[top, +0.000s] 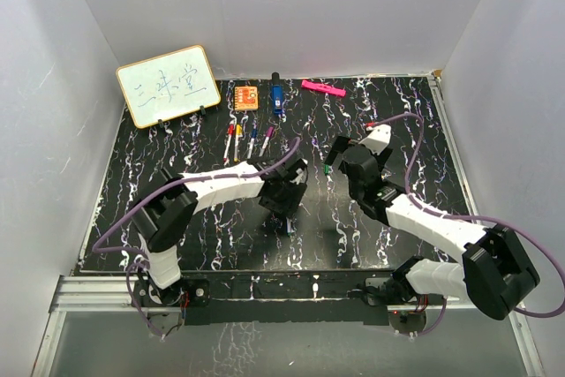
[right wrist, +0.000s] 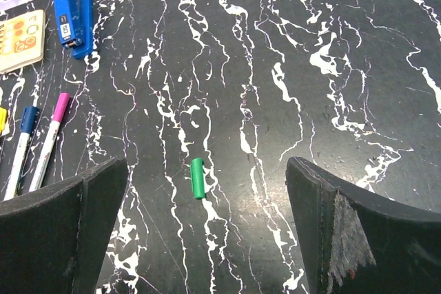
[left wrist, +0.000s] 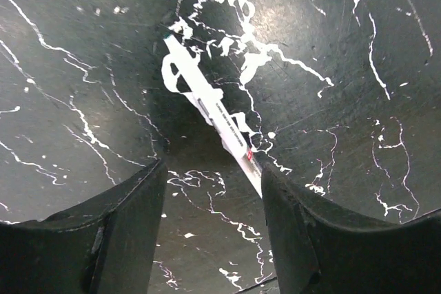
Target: Insert the pens into the pen caps
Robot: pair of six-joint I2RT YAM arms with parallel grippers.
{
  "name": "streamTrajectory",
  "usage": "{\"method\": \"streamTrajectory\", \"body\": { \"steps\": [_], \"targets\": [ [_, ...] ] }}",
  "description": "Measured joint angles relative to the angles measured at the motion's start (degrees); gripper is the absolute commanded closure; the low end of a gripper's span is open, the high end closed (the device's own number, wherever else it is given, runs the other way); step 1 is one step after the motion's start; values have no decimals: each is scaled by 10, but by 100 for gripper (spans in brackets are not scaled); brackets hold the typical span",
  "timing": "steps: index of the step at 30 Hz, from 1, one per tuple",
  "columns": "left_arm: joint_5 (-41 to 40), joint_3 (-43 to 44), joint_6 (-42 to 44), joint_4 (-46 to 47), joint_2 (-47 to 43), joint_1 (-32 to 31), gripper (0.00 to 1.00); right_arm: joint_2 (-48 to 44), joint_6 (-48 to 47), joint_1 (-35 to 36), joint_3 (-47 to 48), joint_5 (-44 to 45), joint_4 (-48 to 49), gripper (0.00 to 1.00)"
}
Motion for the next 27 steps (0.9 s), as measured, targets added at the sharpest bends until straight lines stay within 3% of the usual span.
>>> {"method": "streamTrajectory", "body": {
  "steps": [19, 22, 25, 27],
  "targets": [
    [-32, 30, -30, -5, 51, -18, 43, -15, 9, -7, -16, -18, 15, 2],
    [-42, 36, -31, -7, 55, -18, 49, -15, 10, -7, -20, -23, 18, 2],
    [-57, 46, -30, -19, 65, -18, 64, -15, 11, -7, -20, -26, 19, 2],
    [-69, 53, -30, -28, 71, -19, 69, -15, 11, -7, -20, -27, 19, 2]
  ]
}}
